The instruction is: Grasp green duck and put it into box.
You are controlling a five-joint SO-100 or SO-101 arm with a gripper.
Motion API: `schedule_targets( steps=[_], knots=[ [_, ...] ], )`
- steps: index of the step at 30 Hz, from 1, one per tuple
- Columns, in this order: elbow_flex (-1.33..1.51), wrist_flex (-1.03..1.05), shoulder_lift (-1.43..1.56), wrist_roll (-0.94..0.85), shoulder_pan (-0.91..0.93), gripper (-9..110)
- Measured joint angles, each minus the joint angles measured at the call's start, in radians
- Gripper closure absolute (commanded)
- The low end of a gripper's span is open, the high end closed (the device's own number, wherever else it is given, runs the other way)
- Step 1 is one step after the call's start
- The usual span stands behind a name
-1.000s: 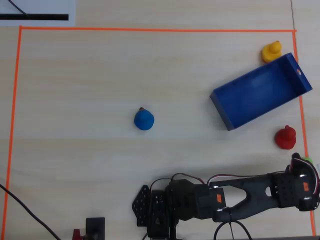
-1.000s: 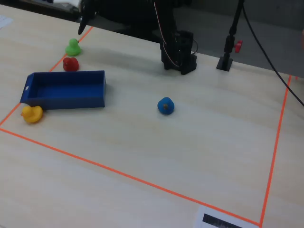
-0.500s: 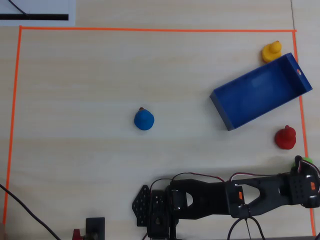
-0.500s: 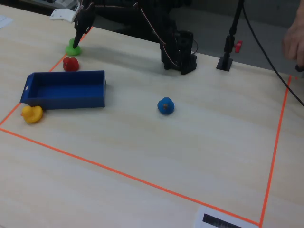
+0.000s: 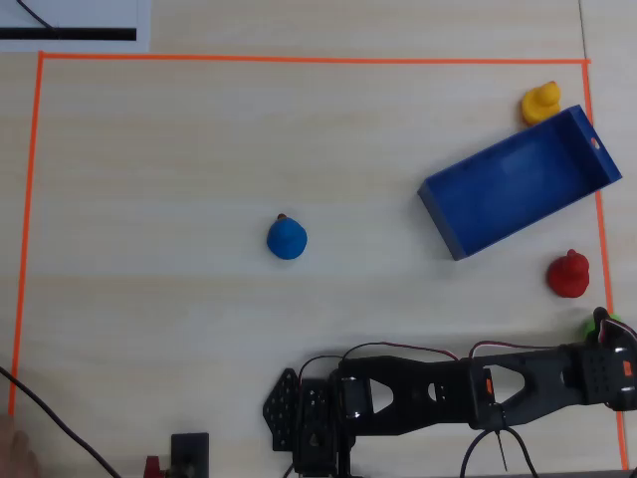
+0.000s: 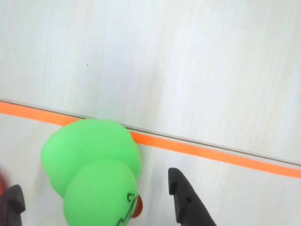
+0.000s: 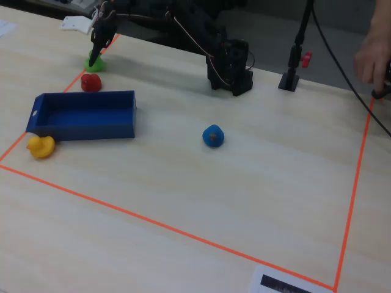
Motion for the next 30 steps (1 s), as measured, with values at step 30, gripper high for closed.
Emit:
schedule_targets(
  steps=[30],
  knots=[
    [-0.221,0.000,-0.209,-0.011,-0.040,101]
  ],
)
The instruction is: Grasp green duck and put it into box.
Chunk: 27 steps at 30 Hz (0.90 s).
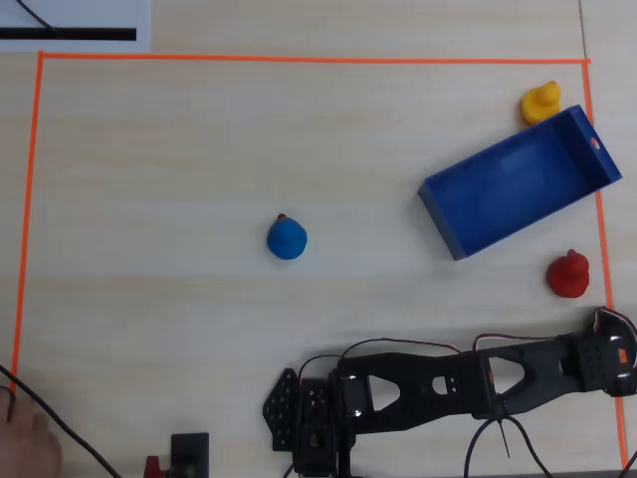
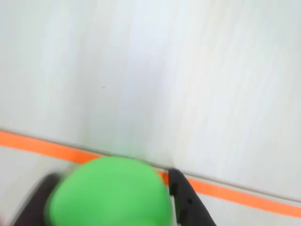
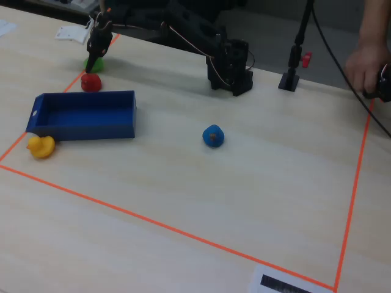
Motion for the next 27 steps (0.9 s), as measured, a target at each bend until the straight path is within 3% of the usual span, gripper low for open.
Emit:
schedule_targets(
  steps=[10,16,27],
  knots=[
    [-0.011,0.000,0.008,0.012,-0.023,101],
    [-0.011,0.081,0.150,0.169,-0.063,101],
    [0.133,0.391,0.660,0.433,-0.523,101]
  ],
)
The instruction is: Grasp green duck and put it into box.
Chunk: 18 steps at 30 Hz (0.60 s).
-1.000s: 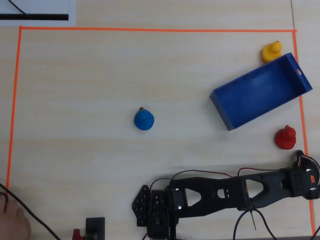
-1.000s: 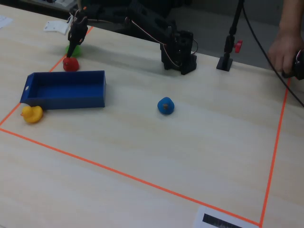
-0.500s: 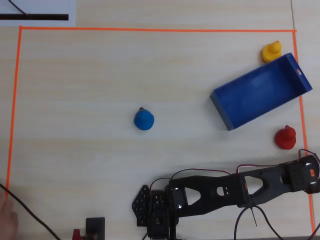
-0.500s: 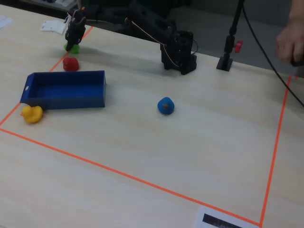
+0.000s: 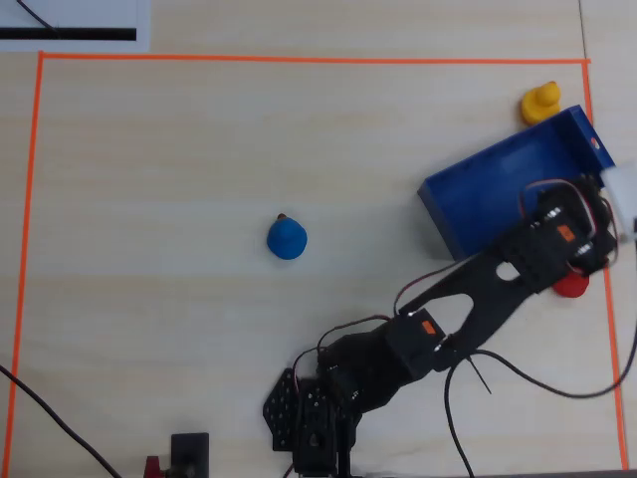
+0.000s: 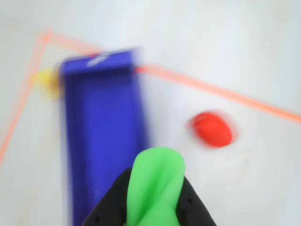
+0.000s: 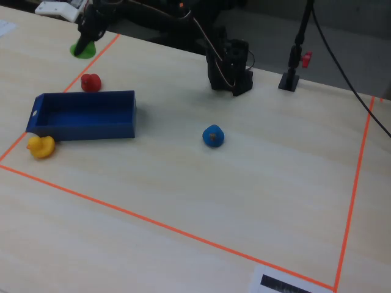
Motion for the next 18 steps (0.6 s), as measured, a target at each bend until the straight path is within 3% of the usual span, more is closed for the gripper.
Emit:
schedule_targets(
  steps=[6,14,18],
  knots=[
    [0.245,-0.051,0.120,-0.028,-0.186,101],
    [0.554,-0.296,0.109,-0.149,-0.153,101],
    [0.574,-0.368,0.028,-0.179,-0.146,101]
  ],
)
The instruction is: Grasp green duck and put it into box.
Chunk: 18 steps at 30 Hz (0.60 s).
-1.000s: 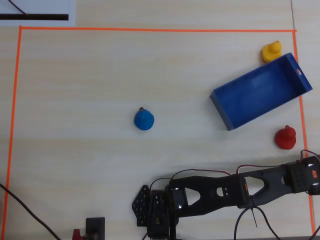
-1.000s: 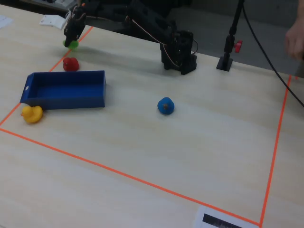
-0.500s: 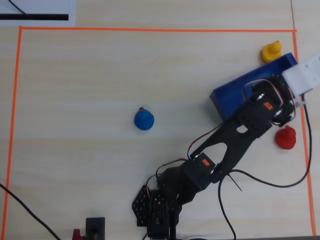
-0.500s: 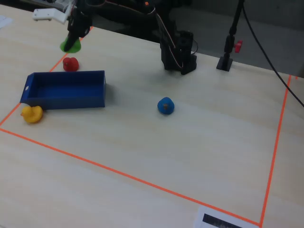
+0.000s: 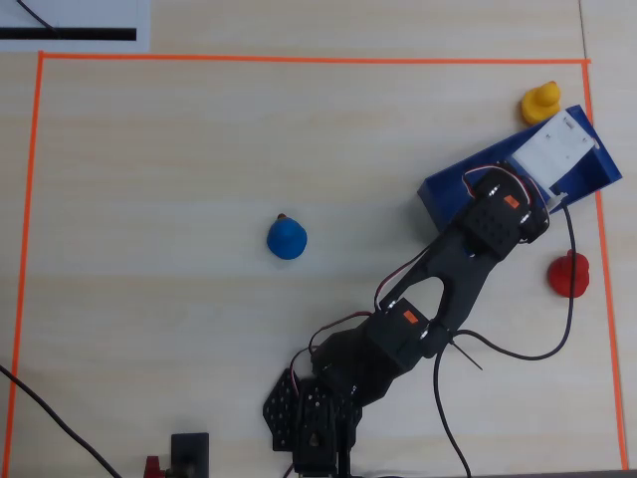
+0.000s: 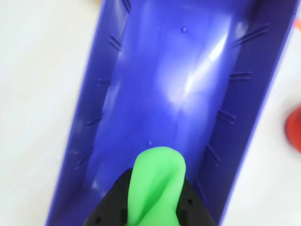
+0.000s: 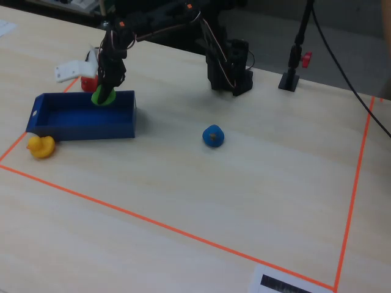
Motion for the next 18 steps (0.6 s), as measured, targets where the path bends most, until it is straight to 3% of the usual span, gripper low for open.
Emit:
schedule_targets(
  steps=[4,8,18],
  knots=[
    [-0.021,-0.032,-0.089,-0.006,0.009,99],
    [-0.100,-0.055,-0.178,-0.014,0.008,78],
    [-0.129,-0.060,-0.183,-0.129,0.040,72]
  ],
)
